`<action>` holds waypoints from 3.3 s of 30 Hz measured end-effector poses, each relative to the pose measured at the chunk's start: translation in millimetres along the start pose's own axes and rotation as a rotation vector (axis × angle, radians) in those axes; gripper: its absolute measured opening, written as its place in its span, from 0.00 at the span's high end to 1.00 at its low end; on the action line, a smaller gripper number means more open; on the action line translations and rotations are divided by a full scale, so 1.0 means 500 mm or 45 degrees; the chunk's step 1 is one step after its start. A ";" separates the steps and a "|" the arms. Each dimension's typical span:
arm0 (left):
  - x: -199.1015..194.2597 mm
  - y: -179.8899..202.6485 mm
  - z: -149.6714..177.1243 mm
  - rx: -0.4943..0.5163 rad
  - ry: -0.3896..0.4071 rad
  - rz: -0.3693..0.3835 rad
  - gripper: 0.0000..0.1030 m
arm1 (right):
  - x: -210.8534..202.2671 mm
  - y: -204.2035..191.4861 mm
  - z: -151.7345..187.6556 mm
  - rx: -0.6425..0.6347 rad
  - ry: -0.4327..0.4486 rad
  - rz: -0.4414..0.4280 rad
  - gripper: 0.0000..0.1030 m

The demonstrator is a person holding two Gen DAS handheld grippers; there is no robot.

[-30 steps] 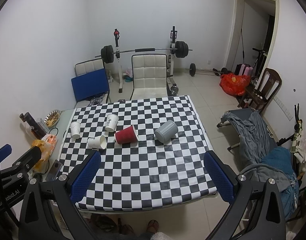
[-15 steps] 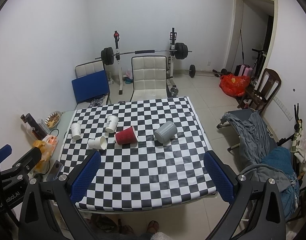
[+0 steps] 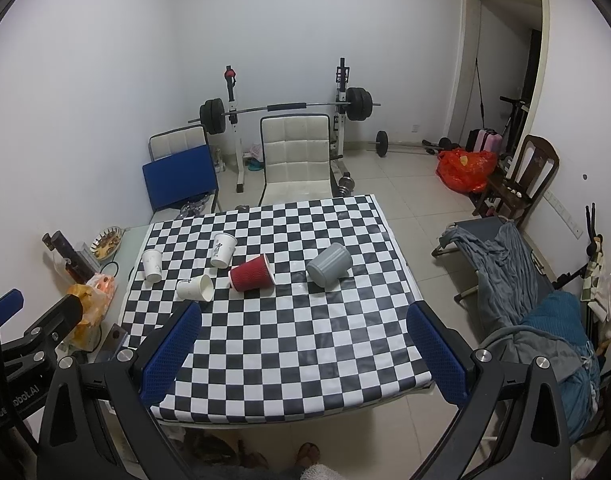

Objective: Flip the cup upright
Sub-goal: 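Reach the left gripper to the grey cup lying on its side and grasp it, then lift the grey cup with the left gripper and carry it toward the right gripper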

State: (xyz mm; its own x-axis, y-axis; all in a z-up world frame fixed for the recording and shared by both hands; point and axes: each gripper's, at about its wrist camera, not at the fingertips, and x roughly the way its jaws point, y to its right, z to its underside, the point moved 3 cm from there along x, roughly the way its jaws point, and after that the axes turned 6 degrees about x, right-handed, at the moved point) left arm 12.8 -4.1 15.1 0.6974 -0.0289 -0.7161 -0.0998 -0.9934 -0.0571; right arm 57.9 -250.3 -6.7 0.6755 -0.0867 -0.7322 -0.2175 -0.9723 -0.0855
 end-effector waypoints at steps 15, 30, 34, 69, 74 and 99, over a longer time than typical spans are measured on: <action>0.160 -0.005 0.044 0.118 -0.082 -0.040 0.00 | 0.146 0.011 -0.027 0.157 -0.158 0.174 0.00; 0.472 0.124 0.097 0.382 -0.369 -0.052 0.00 | 0.544 0.189 0.080 0.219 -0.378 0.418 0.00; 0.554 0.183 0.077 0.422 -0.423 -0.072 0.00 | 0.636 0.253 0.075 0.225 -0.453 0.411 0.00; 1.062 0.621 0.032 1.028 -0.794 0.337 0.14 | 1.075 0.608 0.104 0.489 -0.884 0.437 0.00; 1.078 0.627 0.036 1.019 -0.782 0.336 0.20 | 1.082 0.618 0.110 0.517 -0.898 0.437 0.00; 0.891 0.356 0.039 0.350 -0.743 0.349 0.20 | 0.948 0.486 0.131 0.412 -0.836 0.374 0.00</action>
State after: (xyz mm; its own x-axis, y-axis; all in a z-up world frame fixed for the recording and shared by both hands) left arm 292.0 -191.6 -327.5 0.1342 -0.1332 -0.9820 -0.4474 -0.8923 0.0599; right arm 279.2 -513.5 -418.7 0.0265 -0.0864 -0.9959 -0.5851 -0.8091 0.0546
